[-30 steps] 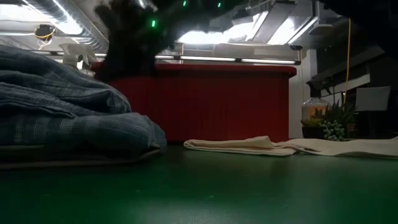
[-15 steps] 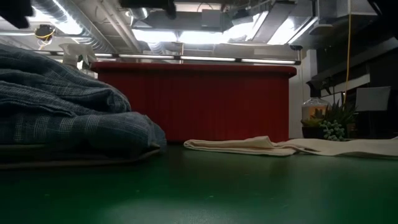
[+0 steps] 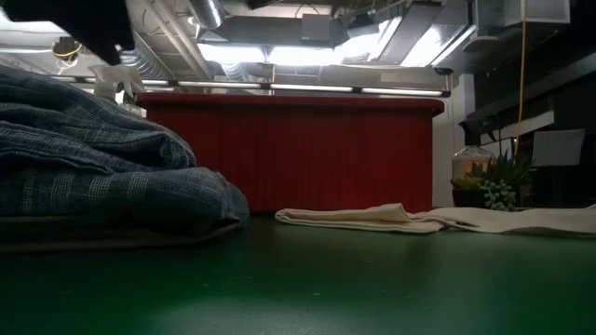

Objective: Fold Laundry from Bin
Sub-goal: Remove the green polo shirt from the red bin

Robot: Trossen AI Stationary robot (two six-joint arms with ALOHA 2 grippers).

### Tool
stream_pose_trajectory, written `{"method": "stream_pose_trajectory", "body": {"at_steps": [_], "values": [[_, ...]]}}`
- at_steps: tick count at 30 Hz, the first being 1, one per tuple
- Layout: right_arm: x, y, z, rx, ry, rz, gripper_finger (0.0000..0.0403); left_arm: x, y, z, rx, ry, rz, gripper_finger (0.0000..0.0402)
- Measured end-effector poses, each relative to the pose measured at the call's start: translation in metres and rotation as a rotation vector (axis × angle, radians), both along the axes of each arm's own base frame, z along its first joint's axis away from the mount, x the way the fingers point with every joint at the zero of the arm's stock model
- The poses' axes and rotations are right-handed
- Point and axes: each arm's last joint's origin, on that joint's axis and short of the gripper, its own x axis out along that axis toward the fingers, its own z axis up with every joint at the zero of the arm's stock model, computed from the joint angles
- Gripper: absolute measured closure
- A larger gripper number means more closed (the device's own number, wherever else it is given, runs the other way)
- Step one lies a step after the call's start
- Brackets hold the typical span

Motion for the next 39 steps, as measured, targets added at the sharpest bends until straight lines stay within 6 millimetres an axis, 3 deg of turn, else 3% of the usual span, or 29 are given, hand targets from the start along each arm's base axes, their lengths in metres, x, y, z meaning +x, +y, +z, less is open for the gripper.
{"method": "stream_pose_trajectory", "body": {"at_steps": [4, 9, 18, 25, 35, 39], "values": [[-0.022, -0.023, 0.015, -0.022, 0.043, -0.046, 0.0386, 0.014, 0.005, 0.003, -0.003, -0.050, -0.051, 0.0244], [-0.045, -0.068, 0.026, -0.018, 0.055, -0.167, 0.0386, 0.033, 0.013, 0.008, -0.009, -0.138, -0.094, 0.0213], [-0.072, -0.154, 0.023, -0.013, 0.065, -0.406, 0.0386, 0.051, 0.030, 0.012, 0.006, -0.203, -0.083, 0.0203], [-0.099, -0.202, 0.023, -0.010, 0.064, -0.551, 0.0381, 0.055, 0.040, 0.012, 0.040, -0.186, -0.096, 0.0202], [-0.140, -0.262, 0.028, 0.039, -0.077, -0.799, 0.0267, 0.059, 0.050, 0.012, 0.113, -0.144, -0.157, 0.0202], [-0.150, -0.289, 0.019, 0.187, -0.188, -0.858, 0.0242, 0.061, 0.056, 0.012, 0.125, -0.137, -0.151, 0.0202]]}}
